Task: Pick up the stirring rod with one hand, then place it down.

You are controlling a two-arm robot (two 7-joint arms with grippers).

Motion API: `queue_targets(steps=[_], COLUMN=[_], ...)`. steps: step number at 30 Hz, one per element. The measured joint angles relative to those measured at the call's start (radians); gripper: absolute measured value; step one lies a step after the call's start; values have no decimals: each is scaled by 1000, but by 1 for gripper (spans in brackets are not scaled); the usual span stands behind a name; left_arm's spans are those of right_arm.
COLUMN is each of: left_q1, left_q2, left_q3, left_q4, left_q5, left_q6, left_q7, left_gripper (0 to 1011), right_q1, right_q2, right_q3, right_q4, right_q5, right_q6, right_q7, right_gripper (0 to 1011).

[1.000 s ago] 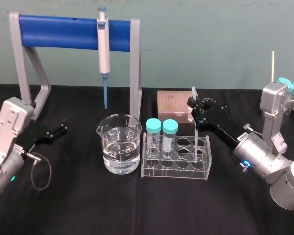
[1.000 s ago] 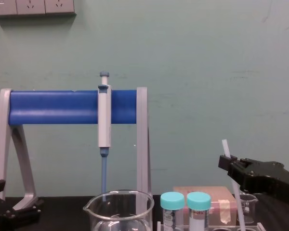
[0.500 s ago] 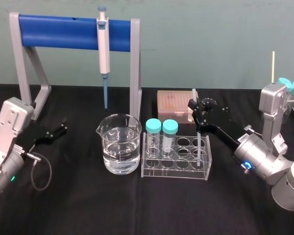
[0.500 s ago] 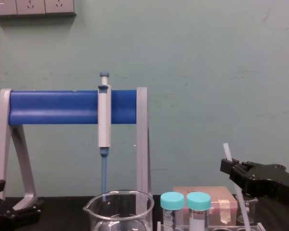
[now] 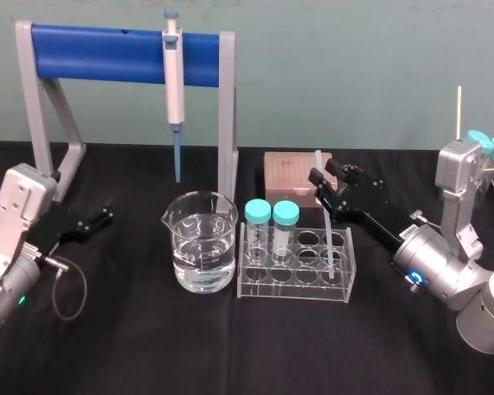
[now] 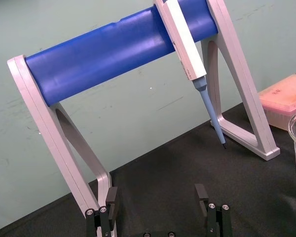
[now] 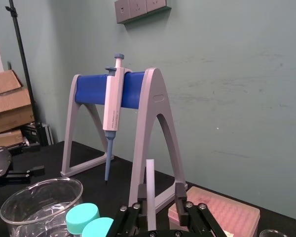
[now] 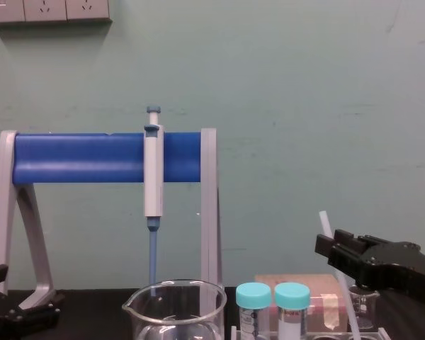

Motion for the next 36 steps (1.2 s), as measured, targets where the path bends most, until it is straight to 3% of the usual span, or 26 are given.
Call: queue_targets(steps=[11,22,31,36], left_q1=[0,0,0,0], left_q2=[0,0,0,0], left_q3=[0,0,0,0], left_q4=[0,0,0,0], left_q5=[0,0,0,0], left_q6=[0,0,0,0], left_q7=[0,0,0,0], left_gripper=[1001,1000,1000,1000], right_q1=[0,0,-4,-29], right_q2=[0,0,4,15], right_q3=[0,0,12,48], right_q4=[1,1,-23,-80], right_q5=[1,2,-3,-32], right_q6=[-1,-2,-25,-41], right_q7=[1,2,-1,-67], right_gripper=[697,991,1003,1003])
